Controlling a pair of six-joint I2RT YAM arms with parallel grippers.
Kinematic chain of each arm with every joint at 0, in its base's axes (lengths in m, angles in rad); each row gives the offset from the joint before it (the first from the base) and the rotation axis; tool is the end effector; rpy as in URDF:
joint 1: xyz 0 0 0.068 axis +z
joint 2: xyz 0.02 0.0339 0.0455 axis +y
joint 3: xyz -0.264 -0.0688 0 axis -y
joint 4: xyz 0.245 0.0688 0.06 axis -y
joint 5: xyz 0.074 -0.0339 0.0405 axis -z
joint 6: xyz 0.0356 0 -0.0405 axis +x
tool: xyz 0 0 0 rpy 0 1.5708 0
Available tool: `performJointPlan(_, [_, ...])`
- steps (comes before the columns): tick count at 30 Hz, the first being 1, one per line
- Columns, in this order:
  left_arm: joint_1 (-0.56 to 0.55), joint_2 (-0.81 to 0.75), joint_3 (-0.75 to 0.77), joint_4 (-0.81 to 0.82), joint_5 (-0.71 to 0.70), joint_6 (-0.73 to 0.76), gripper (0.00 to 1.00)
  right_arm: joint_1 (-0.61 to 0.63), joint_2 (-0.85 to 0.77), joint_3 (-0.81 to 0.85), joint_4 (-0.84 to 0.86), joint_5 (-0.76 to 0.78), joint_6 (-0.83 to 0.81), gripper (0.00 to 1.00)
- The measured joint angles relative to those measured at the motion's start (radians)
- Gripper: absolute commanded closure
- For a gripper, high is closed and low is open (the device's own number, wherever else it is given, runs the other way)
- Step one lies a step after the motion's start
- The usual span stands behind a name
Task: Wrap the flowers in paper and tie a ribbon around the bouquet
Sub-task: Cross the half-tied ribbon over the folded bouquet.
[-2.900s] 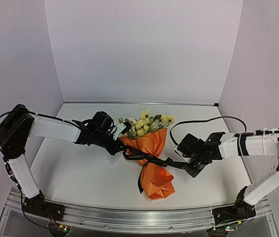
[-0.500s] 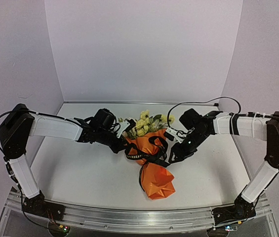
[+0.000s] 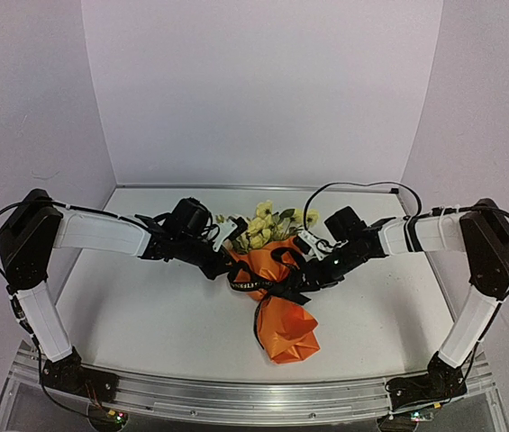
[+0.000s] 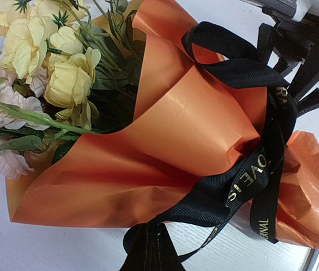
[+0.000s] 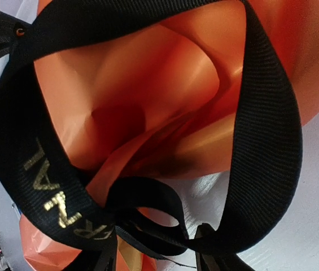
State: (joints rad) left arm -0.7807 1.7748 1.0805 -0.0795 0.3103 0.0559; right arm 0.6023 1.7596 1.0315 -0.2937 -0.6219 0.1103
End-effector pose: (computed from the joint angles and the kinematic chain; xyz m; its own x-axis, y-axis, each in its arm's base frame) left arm 0.2604 -0.2733 0.1860 -0.4496 0.5203 -0.7261 0.8518 0.4945 -0.1731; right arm 0.2734 0.2132 0.1668 -0.7769 -0.4256 -0.4640 -0.6293 0.5477 0.5514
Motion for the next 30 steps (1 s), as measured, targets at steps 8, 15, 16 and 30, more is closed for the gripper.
performJointPlan(8, [0.0,0.0,0.011,-0.028,0.0,0.0,1.0,-0.009,-0.006,-0.052,0.047,-0.029,0.019,0.5])
performJointPlan(15, [0.0,0.001,0.02,-0.035,0.0,0.0,1.0,-0.009,-0.086,-0.126,0.066,-0.046,0.044,0.5])
performJointPlan(16, [0.0,0.003,0.021,-0.036,0.0,0.0,1.0,-0.009,-0.092,-0.127,0.07,-0.049,0.048,0.5])
performJointPlan(30, [0.0,0.014,0.032,-0.052,0.0,0.0,1.0,-0.009,-0.057,-0.135,0.156,-0.037,0.039,0.49])
